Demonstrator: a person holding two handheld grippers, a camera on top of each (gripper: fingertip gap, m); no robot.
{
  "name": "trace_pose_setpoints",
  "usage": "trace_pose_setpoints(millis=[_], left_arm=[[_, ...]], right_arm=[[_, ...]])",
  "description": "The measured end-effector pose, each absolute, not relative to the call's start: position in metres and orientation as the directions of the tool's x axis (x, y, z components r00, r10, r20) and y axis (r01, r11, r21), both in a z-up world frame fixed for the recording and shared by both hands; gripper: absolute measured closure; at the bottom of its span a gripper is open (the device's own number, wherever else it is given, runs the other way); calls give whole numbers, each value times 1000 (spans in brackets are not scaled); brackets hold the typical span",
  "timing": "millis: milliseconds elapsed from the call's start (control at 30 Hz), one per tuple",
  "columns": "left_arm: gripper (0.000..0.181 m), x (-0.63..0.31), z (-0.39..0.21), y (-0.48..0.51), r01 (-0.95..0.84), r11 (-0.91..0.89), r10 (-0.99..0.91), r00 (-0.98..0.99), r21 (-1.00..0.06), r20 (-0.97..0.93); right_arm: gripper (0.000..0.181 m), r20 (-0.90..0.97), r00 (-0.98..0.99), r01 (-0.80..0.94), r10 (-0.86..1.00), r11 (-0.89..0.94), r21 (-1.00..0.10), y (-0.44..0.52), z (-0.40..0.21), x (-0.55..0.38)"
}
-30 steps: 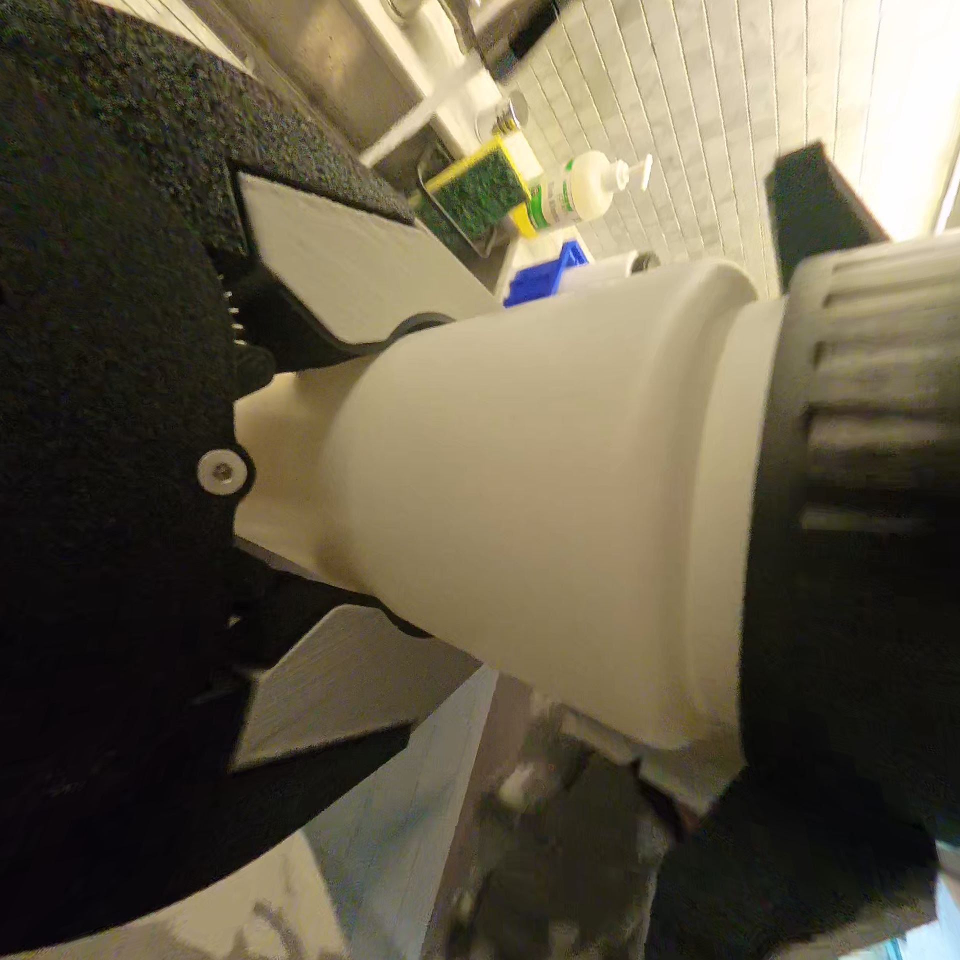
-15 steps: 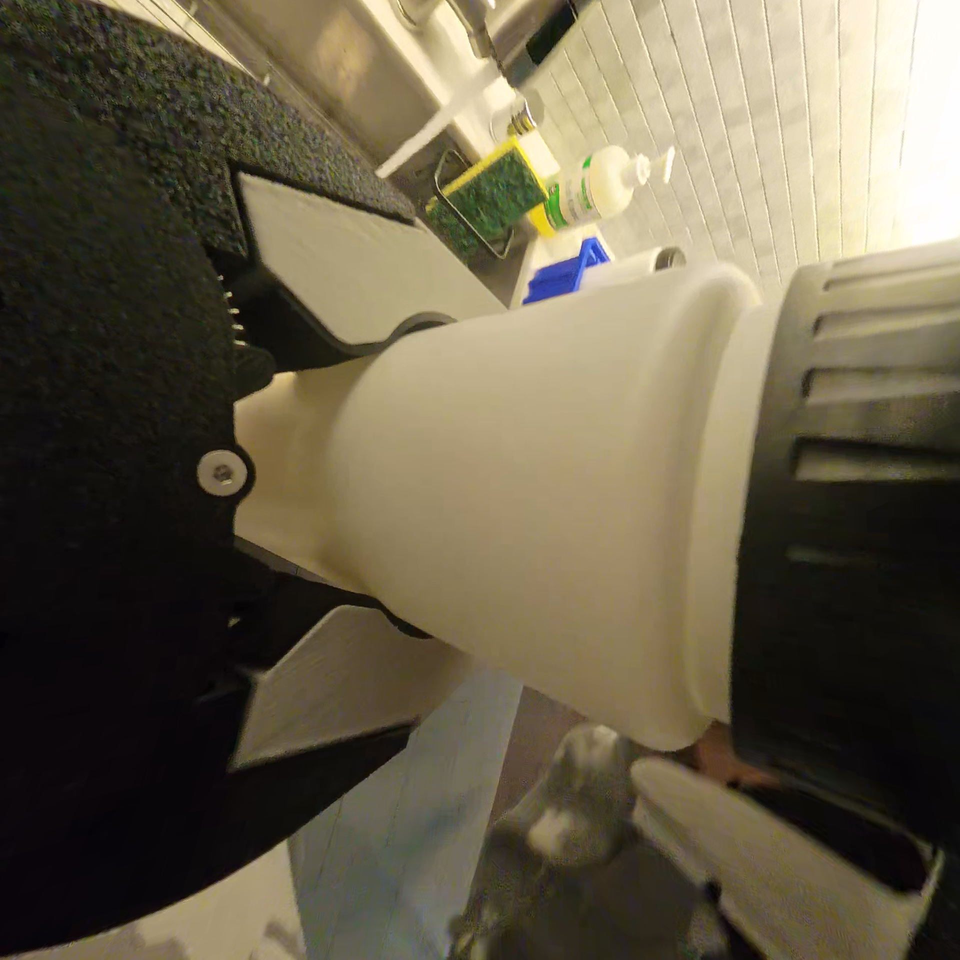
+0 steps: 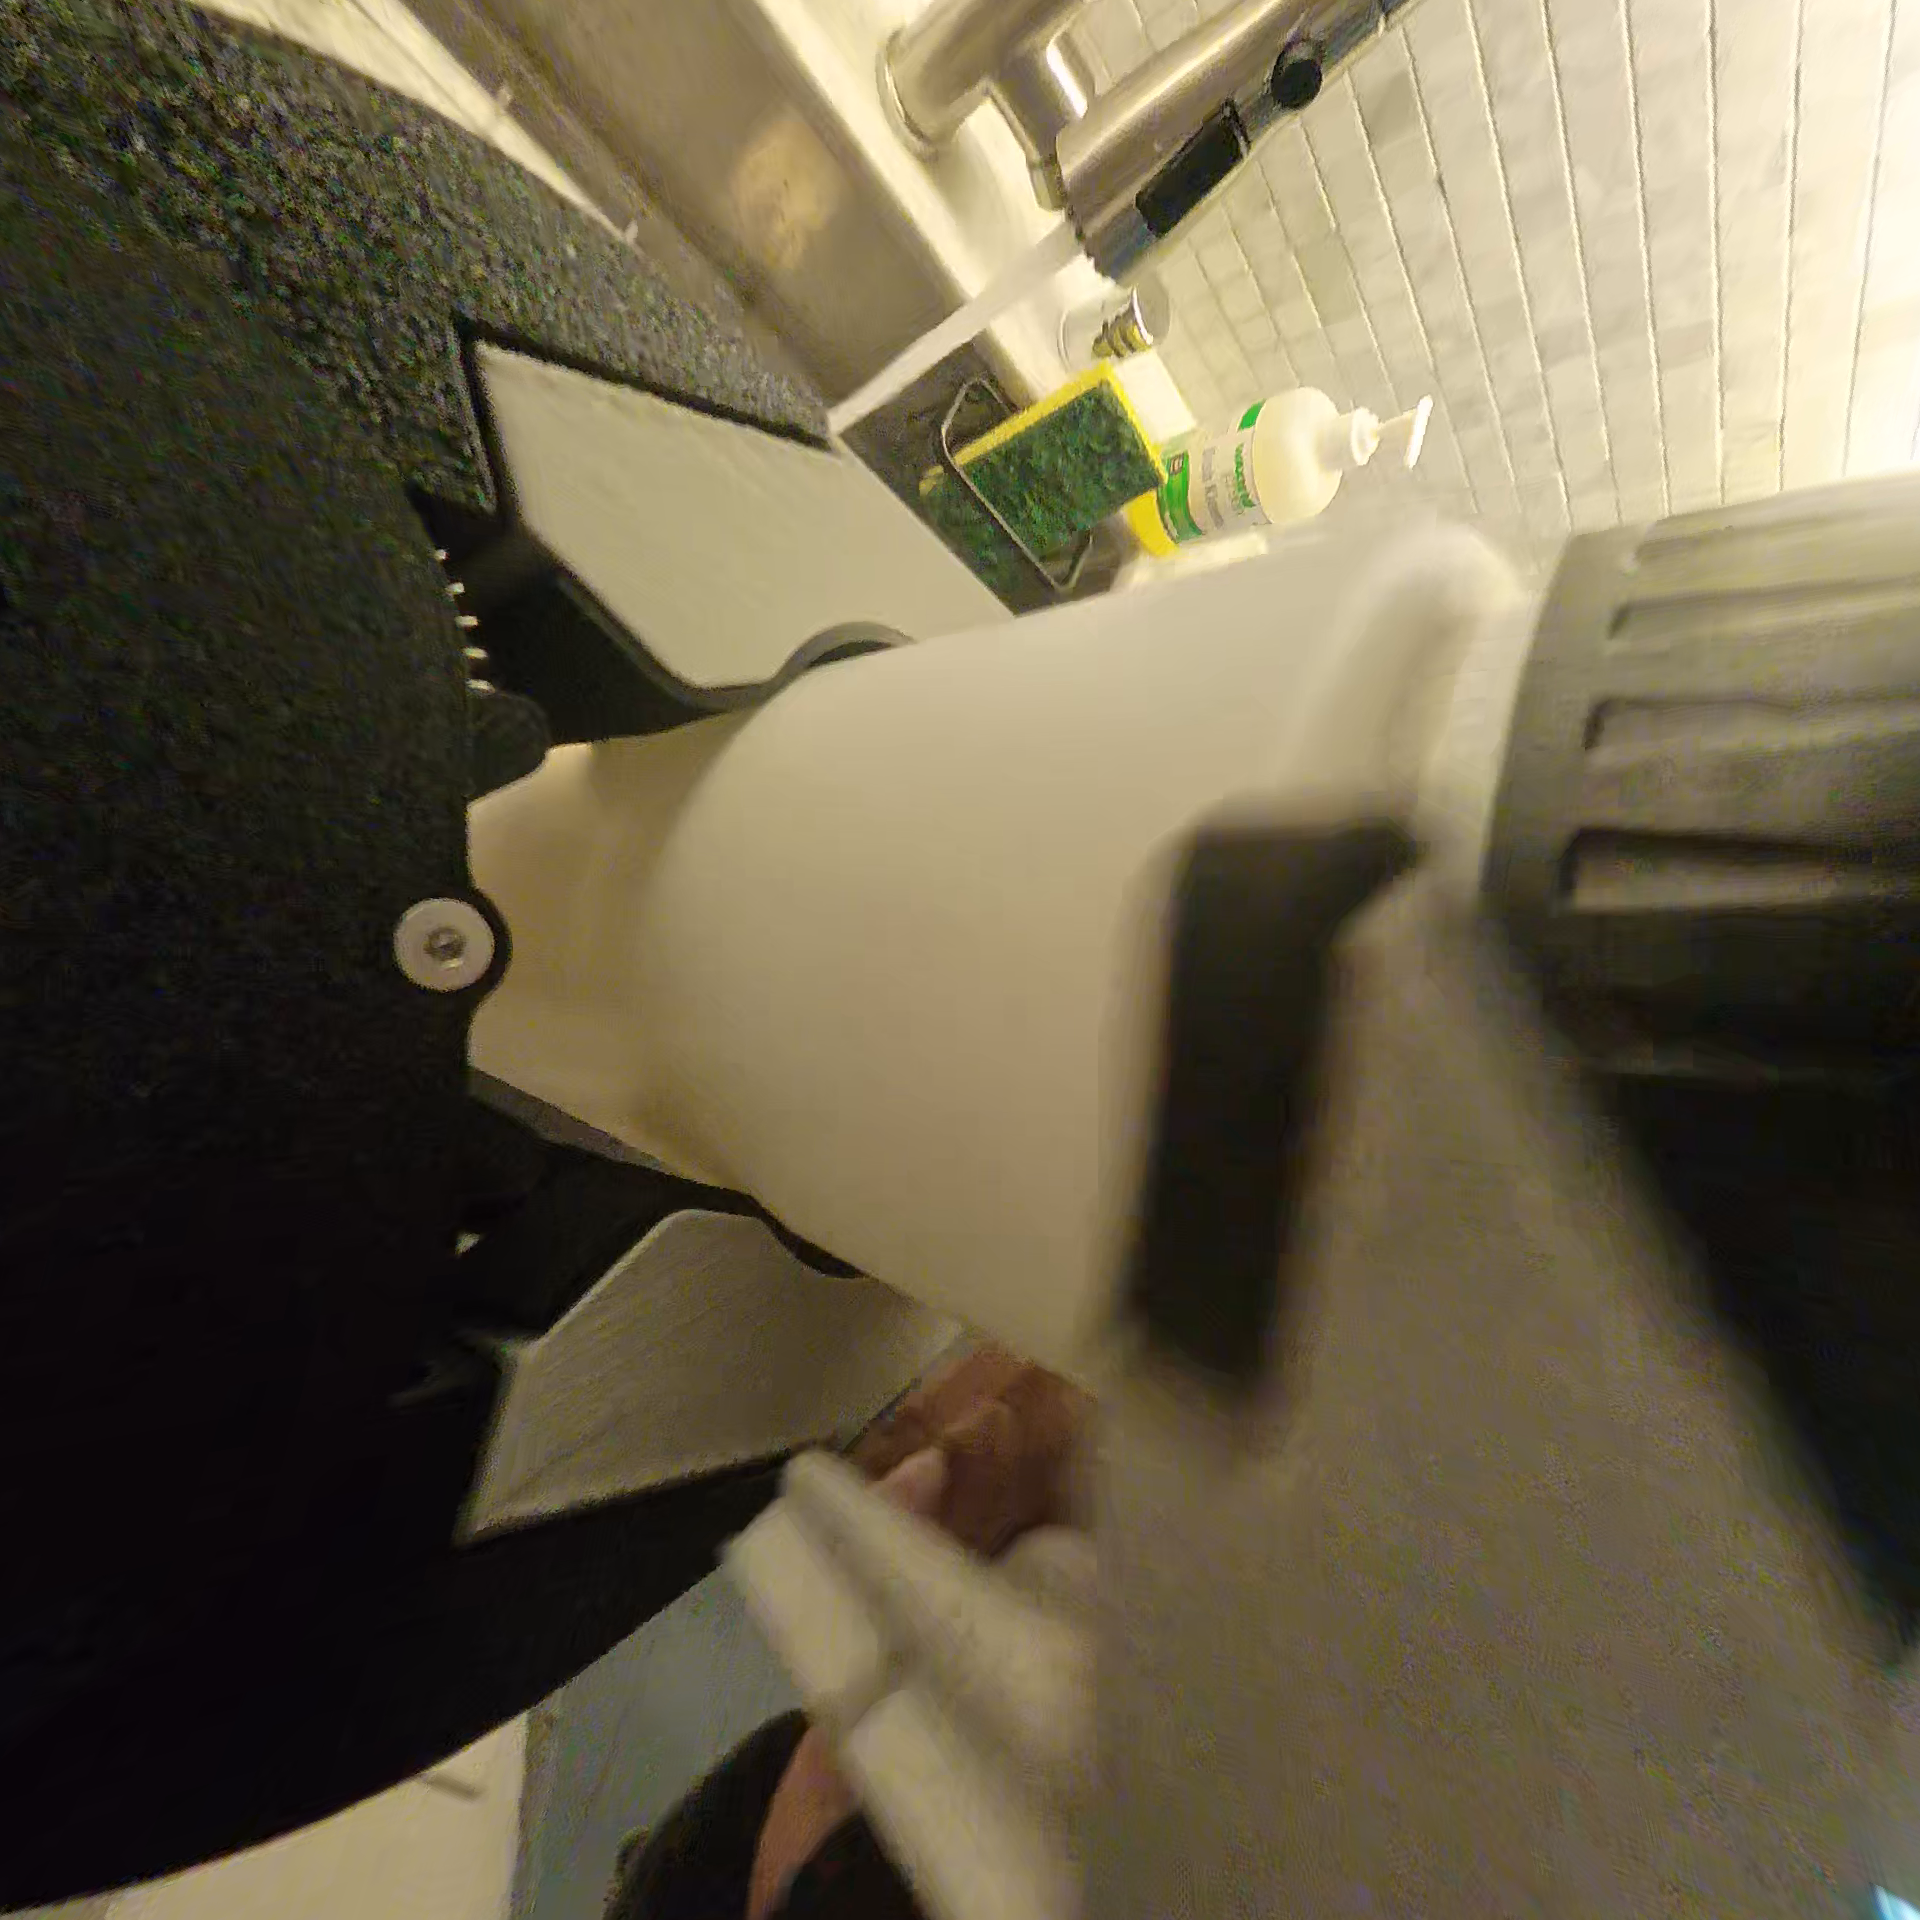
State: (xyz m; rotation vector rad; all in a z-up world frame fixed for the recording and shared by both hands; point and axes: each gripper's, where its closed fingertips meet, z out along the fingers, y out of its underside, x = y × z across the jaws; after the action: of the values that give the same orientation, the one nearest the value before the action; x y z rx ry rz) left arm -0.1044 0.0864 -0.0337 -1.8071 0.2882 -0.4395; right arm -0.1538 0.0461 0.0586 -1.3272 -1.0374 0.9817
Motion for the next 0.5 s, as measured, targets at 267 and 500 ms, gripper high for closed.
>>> trace_pose_setpoints(millis=[267,500], left_arm=[[78,-82,-22,94,-13,-230,-544,831,-973,117],[78,-60,-17,116,-27,-230,-559,822,-973,109]], right_arm=[[80,17,-272,125,962,52,-991,55,64,-130],[99,-21,-350,38,937,-8,-999,66,65,-125]])
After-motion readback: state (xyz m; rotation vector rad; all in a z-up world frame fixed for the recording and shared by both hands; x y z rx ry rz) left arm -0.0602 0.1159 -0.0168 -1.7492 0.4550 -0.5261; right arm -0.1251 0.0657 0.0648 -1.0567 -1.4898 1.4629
